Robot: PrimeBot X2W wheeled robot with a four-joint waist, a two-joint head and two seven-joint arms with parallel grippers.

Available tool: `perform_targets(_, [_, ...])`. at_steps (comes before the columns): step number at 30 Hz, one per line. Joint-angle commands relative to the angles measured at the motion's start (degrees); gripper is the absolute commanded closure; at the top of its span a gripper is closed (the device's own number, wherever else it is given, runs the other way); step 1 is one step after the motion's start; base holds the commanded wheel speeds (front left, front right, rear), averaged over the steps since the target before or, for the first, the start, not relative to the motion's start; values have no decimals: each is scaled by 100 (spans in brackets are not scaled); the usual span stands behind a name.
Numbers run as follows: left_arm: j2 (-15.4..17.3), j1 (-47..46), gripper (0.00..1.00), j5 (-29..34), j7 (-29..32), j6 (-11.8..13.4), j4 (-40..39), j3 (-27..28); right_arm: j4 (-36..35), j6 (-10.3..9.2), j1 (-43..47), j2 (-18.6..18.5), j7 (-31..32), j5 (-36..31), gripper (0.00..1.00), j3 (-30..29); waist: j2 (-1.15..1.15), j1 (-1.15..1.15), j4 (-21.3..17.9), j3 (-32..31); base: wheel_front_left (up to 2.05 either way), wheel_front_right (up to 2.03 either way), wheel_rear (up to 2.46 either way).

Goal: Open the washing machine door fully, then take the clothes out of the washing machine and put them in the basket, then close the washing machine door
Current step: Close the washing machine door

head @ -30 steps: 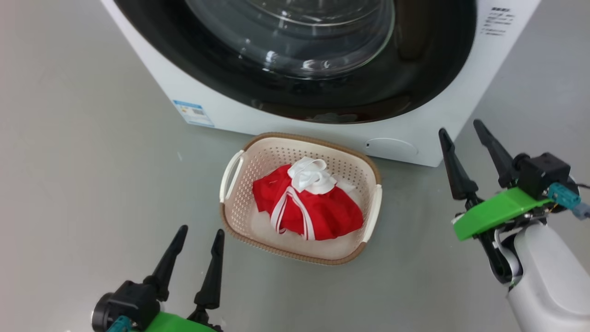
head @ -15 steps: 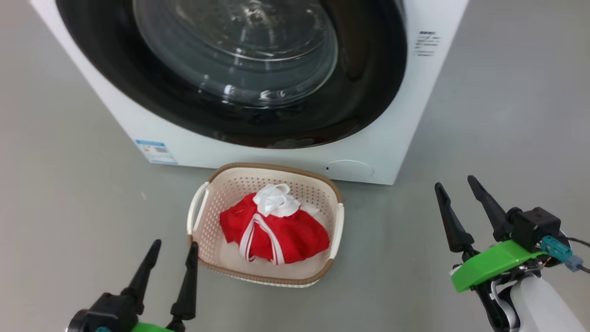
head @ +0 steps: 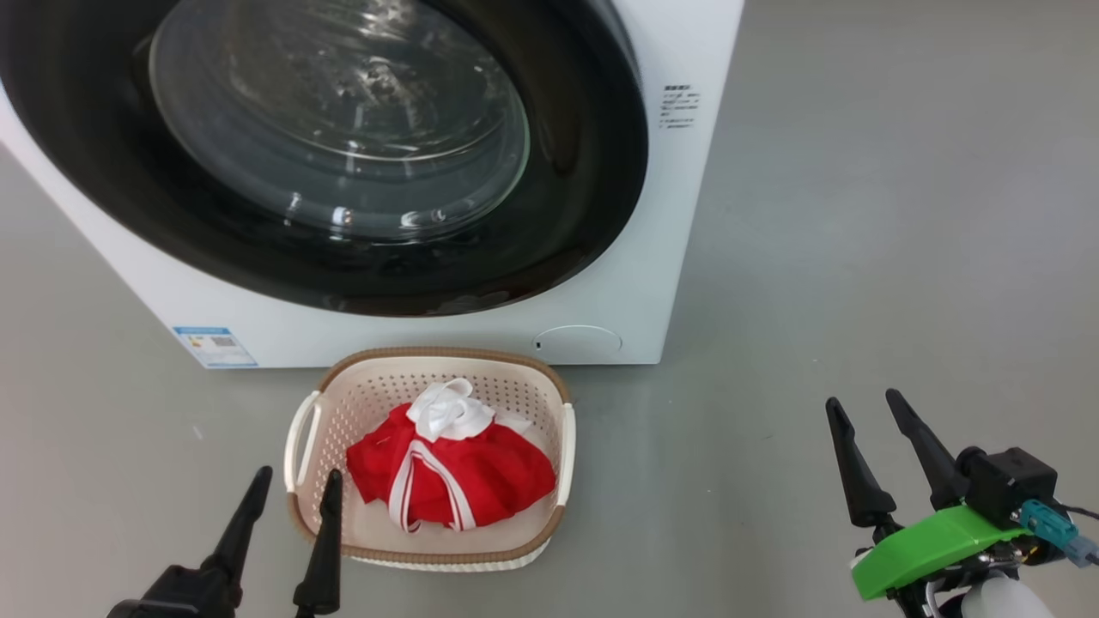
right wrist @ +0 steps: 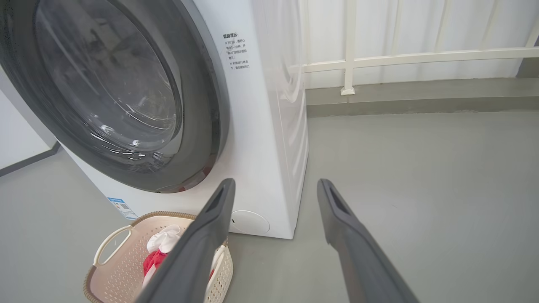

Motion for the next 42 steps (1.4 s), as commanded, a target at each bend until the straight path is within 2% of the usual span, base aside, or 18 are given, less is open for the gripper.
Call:
perform_targets(1, [123, -11, 0, 13, -69, -32, -160, 229, -159, -6, 25, -24, -36, -29, 0, 103, 0, 0, -109, -79, 0, 0, 0])
perform_targets(17, [287, 212, 0, -158, -69, -33, -117, 299, -328, -6, 412, -16, -36, -45, 0, -50, 0, 0, -501, -267, 0, 0, 0])
perform_targets(42, [326, 418, 0, -62, -69, -33, -226, 483, -480, -6, 835, 20, -36, -105, 0, -164, 0, 0, -638, -471, 0, 0, 0])
